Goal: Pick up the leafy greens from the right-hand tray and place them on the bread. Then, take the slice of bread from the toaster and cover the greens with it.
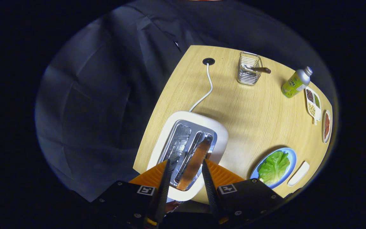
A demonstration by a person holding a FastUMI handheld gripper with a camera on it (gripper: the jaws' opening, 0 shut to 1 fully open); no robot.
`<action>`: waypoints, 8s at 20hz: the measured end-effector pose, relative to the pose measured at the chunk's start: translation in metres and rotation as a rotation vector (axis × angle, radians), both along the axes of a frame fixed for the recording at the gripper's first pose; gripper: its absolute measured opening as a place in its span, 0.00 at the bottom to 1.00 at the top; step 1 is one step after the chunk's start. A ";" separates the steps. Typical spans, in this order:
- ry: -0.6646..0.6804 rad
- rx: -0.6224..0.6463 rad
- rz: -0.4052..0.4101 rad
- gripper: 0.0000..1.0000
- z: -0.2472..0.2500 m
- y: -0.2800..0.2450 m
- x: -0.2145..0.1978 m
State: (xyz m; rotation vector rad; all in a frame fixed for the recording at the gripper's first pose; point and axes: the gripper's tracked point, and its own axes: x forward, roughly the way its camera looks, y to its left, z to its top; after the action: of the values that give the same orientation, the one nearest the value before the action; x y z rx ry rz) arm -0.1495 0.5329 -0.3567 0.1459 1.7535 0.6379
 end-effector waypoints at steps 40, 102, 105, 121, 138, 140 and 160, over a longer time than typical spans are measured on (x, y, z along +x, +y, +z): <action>-0.054 0.333 -0.455 0.14 0.067 -0.254 0.033; -0.713 0.084 -0.507 0.49 0.057 -0.395 0.103; -0.984 0.045 -0.548 0.52 0.118 -0.432 0.141; -1.617 -0.118 -0.699 0.90 0.332 -0.561 0.157; -1.629 -0.149 -0.666 0.97 0.336 -0.550 0.167; -1.633 -0.145 -0.656 0.97 0.337 -0.546 0.168; -1.646 -0.161 -0.631 0.97 0.339 -0.537 0.167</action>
State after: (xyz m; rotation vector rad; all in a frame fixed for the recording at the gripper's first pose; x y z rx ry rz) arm 0.0171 -0.0045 -0.0179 0.0172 0.1051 0.0045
